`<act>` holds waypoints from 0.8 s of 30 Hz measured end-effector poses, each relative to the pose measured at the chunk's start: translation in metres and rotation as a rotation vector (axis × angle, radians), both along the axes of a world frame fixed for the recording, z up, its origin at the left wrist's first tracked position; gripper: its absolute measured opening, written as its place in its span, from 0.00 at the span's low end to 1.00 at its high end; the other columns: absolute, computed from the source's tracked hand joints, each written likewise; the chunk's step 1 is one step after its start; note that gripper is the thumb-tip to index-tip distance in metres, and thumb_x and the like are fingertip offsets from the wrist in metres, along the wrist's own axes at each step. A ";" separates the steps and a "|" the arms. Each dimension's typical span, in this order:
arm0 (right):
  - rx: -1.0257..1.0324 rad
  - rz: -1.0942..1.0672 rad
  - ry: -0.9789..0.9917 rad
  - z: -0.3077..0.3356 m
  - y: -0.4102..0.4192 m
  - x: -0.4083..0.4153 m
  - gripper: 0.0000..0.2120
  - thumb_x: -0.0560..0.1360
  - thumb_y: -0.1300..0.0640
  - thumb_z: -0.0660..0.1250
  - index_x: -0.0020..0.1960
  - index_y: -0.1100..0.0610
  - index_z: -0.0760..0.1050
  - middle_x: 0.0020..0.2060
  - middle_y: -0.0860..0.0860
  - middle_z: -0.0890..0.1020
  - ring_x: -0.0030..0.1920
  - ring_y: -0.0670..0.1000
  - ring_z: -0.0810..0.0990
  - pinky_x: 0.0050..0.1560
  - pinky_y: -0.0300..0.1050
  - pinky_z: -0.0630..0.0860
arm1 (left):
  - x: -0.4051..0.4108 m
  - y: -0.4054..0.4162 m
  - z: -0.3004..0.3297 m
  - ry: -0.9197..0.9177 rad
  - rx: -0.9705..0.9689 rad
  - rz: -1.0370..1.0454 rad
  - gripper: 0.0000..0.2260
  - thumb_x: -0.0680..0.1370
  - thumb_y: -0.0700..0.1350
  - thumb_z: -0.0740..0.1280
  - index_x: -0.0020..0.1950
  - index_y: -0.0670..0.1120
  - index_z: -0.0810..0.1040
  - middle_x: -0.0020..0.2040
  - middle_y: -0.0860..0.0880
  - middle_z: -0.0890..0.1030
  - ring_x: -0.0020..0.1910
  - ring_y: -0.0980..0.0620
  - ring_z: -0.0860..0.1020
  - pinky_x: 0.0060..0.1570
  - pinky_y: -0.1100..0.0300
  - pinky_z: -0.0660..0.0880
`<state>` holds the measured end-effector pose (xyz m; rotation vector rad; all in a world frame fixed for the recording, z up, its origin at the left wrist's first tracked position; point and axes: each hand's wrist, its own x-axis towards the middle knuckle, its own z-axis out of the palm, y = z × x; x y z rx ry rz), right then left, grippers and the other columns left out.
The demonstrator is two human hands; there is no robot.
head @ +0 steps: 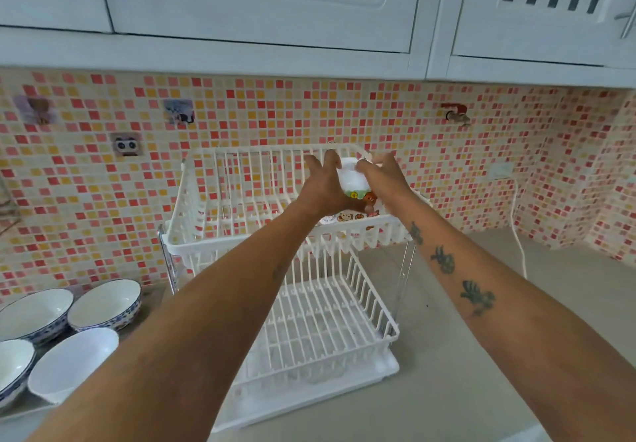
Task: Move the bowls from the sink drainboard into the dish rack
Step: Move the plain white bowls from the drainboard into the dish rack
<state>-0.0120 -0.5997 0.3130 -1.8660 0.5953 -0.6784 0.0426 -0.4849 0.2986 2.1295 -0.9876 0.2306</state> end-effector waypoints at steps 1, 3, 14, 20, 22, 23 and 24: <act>0.001 0.001 0.020 0.000 -0.002 0.002 0.25 0.74 0.51 0.65 0.67 0.59 0.65 0.58 0.53 0.73 0.55 0.54 0.76 0.43 0.44 0.73 | 0.000 -0.002 -0.001 0.002 0.010 0.001 0.45 0.58 0.52 0.83 0.66 0.41 0.63 0.68 0.38 0.60 0.58 0.41 0.74 0.52 0.57 0.74; -0.023 0.001 0.053 -0.001 -0.004 0.004 0.26 0.71 0.51 0.65 0.65 0.62 0.68 0.58 0.54 0.76 0.55 0.55 0.78 0.44 0.45 0.73 | 0.001 -0.004 -0.003 -0.004 0.040 0.005 0.44 0.59 0.50 0.83 0.67 0.41 0.63 0.68 0.39 0.60 0.59 0.41 0.74 0.53 0.57 0.75; -0.213 -0.085 0.173 -0.005 -0.001 0.006 0.22 0.70 0.52 0.66 0.60 0.63 0.73 0.60 0.59 0.78 0.50 0.56 0.78 0.34 0.41 0.72 | 0.002 0.008 0.001 0.153 0.059 0.011 0.45 0.63 0.52 0.81 0.70 0.39 0.60 0.70 0.39 0.58 0.71 0.41 0.62 0.69 0.51 0.69; -0.545 -0.277 -0.095 0.000 0.050 0.001 0.19 0.73 0.51 0.67 0.61 0.57 0.72 0.65 0.56 0.71 0.66 0.60 0.71 0.65 0.59 0.67 | 0.012 0.060 0.026 0.281 -0.263 0.093 0.34 0.70 0.55 0.75 0.67 0.40 0.65 0.68 0.41 0.62 0.65 0.45 0.69 0.61 0.56 0.69; -0.506 -0.205 -0.177 0.006 0.083 0.012 0.18 0.74 0.51 0.66 0.60 0.58 0.73 0.64 0.56 0.72 0.65 0.59 0.72 0.64 0.57 0.65 | 0.018 0.086 0.034 0.269 -0.359 0.151 0.30 0.73 0.55 0.72 0.66 0.40 0.67 0.68 0.42 0.65 0.64 0.46 0.70 0.59 0.58 0.69; -0.487 -0.164 -0.221 0.009 0.102 0.017 0.18 0.74 0.52 0.65 0.60 0.59 0.73 0.64 0.56 0.72 0.65 0.59 0.72 0.64 0.55 0.65 | 0.022 0.102 0.038 0.260 -0.416 0.184 0.27 0.75 0.55 0.70 0.65 0.40 0.68 0.67 0.42 0.67 0.63 0.46 0.71 0.58 0.58 0.70; -0.467 -0.119 -0.270 0.012 0.123 0.023 0.17 0.74 0.53 0.65 0.60 0.60 0.73 0.63 0.56 0.73 0.64 0.58 0.73 0.63 0.54 0.65 | 0.026 0.119 0.042 0.254 -0.481 0.214 0.23 0.76 0.55 0.68 0.62 0.41 0.70 0.64 0.43 0.71 0.60 0.47 0.73 0.58 0.57 0.72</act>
